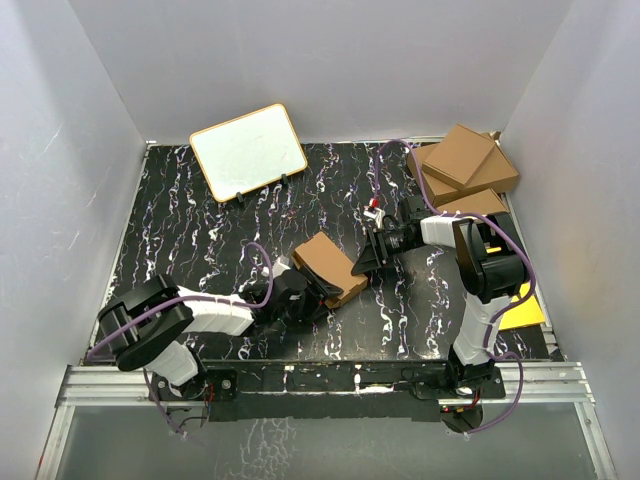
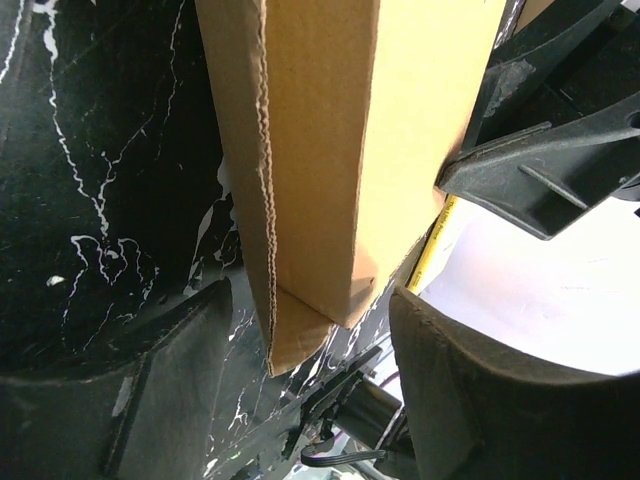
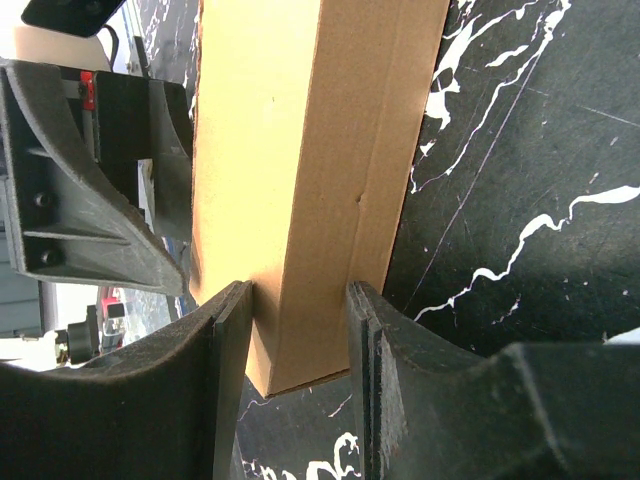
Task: Fold the paper box
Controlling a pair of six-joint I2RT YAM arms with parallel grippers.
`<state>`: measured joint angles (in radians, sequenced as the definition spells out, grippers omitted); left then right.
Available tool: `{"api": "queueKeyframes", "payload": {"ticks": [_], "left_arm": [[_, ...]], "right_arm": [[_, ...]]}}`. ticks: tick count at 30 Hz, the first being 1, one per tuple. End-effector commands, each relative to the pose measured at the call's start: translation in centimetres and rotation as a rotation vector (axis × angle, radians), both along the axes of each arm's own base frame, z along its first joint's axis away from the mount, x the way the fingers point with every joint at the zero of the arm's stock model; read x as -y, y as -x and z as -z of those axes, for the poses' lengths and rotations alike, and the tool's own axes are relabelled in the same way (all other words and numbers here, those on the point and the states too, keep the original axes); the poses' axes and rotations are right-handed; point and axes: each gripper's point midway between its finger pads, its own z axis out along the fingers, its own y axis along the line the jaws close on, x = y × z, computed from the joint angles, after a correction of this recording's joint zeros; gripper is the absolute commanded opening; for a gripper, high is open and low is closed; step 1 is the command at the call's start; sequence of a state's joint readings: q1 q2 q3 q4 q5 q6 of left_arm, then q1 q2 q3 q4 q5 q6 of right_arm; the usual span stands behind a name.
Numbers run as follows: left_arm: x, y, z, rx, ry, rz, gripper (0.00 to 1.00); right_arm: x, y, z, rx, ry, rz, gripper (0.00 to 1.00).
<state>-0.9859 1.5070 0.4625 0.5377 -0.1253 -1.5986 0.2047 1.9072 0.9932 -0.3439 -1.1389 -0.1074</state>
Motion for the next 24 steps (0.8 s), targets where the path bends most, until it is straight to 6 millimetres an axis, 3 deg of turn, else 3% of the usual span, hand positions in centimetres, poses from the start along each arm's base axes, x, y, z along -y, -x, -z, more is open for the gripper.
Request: {"api": "queueKeyframes", "payload": {"ticks": [1,10,11,12,18,24], "left_arm": [[1.02,-0.77,-1.4,0.015,0.04,-0.025,0.57],[1.22,-0.66,-1.56,0.004,0.049,-0.024,0.4],[1.28,-0.62,-1.55,0.002,0.055,-0.024,0.3],[1.26,-0.58,-1.51,0.0,0.059,-0.025,0.28],[1.39,-0.52,-1.45,-0.003,0.066,-0.022,0.21],[1.79,-0.44,-1.78,0.021,0.064,0.014,0.23]], "right_arm": [[0.18,-0.72,1.61,0.054,0.07,-0.007,0.44],[0.13,-0.58,1.81,0.048,0.073,-0.009,0.44],[0.13,-0.58,1.82,0.048,0.074,-0.009,0.44],[0.12,-0.58,1.81,0.048,0.073,-0.01,0.44],[0.1,-0.61,1.82,0.05,0.076,-0.01,0.44],[0.1,-0.67,1.78,0.051,0.075,-0.01,0.44]]}}
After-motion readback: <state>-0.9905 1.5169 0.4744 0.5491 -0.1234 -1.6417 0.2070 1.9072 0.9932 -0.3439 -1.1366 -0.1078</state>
